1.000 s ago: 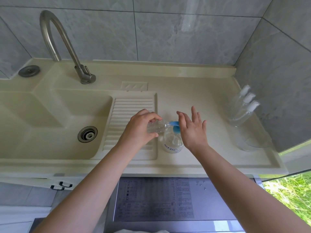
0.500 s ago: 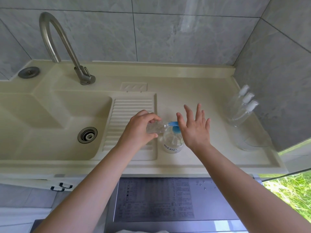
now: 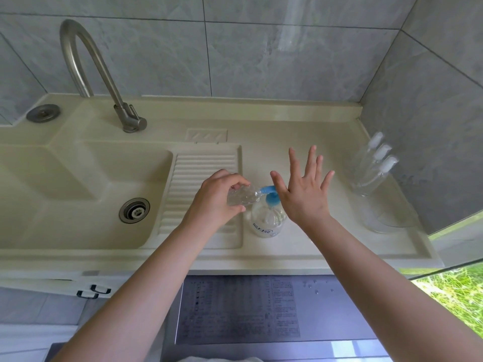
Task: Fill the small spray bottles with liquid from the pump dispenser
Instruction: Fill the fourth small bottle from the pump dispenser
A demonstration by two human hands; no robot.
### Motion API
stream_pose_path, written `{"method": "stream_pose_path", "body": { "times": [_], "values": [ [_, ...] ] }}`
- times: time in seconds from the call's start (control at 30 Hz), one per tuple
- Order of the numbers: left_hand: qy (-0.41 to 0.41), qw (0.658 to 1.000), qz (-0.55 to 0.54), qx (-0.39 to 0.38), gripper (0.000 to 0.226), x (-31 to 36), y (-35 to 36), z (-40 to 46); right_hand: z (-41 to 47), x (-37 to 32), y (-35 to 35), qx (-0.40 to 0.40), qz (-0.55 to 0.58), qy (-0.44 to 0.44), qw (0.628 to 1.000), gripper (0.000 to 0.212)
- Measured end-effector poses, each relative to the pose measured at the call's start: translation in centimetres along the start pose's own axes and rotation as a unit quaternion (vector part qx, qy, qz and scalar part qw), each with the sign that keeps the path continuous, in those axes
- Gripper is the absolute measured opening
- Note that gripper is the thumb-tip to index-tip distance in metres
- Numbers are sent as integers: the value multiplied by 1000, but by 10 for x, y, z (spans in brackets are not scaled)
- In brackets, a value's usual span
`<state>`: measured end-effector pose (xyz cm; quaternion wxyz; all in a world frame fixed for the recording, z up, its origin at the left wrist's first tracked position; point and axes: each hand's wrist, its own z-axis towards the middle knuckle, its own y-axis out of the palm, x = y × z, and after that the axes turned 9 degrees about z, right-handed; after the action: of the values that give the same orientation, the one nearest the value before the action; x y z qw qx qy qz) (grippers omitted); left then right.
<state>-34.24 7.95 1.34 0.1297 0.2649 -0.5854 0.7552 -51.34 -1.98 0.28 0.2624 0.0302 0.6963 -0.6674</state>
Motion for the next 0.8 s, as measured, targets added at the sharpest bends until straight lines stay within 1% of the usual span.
{"method": "stream_pose_path", "body": {
  "times": [0.07,0.17,0.27,0.37,0.47,0.63,0.8],
  "values": [
    [1,1000,1,2,53,0,-1,0,0,-1,1,10,-2,-9,1000,68],
    [0,1000,0,0,53,-1,0,0,-2,0,7,-19,-8,2,1000,62],
    [0,1000,4,-3,53,-1,3,-1,-3,2,10,-31,0,5,999,61],
    [2,1000,5,-2,54,0,2,-1,-2,1,6,-18,3,-3,1000,65],
    [3,1000,-1,1,54,-1,0,-1,-2,-2,2,6,19,-19,1000,61],
    [3,1000,-1,-1,55,-1,1,0,-2,-1,11,-7,13,-13,1000,56],
    [0,1000,0,-5,54,-1,2,-1,-1,1,7,-5,10,-7,1000,59]
  ]
}}
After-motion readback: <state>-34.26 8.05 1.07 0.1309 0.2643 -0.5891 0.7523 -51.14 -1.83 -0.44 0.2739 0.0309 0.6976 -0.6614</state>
